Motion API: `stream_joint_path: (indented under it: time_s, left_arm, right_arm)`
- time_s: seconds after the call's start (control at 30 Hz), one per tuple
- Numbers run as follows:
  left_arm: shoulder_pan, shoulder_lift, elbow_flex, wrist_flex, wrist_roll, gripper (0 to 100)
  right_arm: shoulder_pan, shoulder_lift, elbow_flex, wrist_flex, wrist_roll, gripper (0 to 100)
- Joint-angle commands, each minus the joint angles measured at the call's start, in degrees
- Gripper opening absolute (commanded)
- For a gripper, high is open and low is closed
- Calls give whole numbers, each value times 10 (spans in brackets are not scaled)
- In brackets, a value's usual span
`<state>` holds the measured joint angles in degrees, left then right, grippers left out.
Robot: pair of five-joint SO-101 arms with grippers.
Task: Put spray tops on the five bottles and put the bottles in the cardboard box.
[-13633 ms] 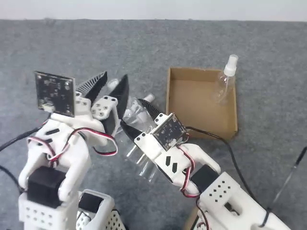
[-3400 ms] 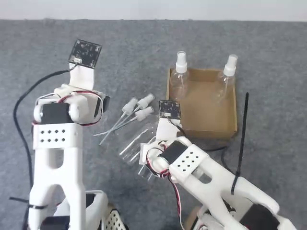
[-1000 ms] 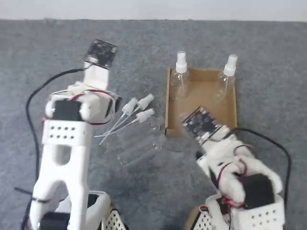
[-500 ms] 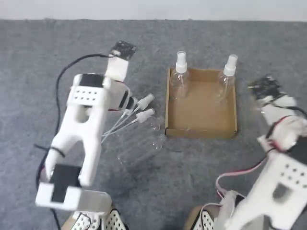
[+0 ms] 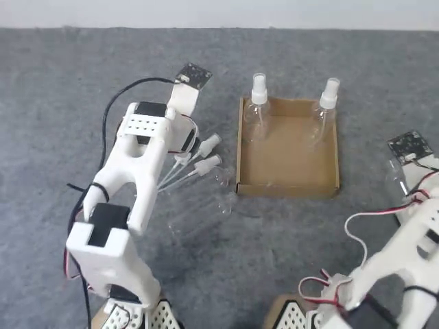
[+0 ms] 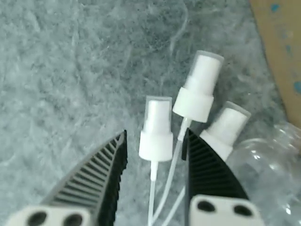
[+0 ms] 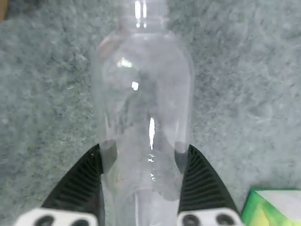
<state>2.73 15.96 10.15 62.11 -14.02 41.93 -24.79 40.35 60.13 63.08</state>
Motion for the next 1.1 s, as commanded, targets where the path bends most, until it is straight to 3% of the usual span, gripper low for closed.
stream_joint_path:
  time_s: [0.0, 0.37, 0.57, 0.8, 1.07]
  left_arm:
    - [0, 5, -26, -24, -8, 171]
    - [0, 86, -59, -40, -23, 166]
    - [-7, 102, -73, -36, -23, 68]
    - [-64, -17, -73, 18, -23, 12]
    - [-101, -222, -69, 138, -23, 12]
  right_arm:
    - [9, 27, -8, -34, 7, 9]
    - [9, 101, -7, -49, 7, 10]
    - [23, 116, -7, -49, 7, 11]
    - [31, 118, -5, -44, 7, 17]
    - [27, 118, -5, -44, -45, 145]
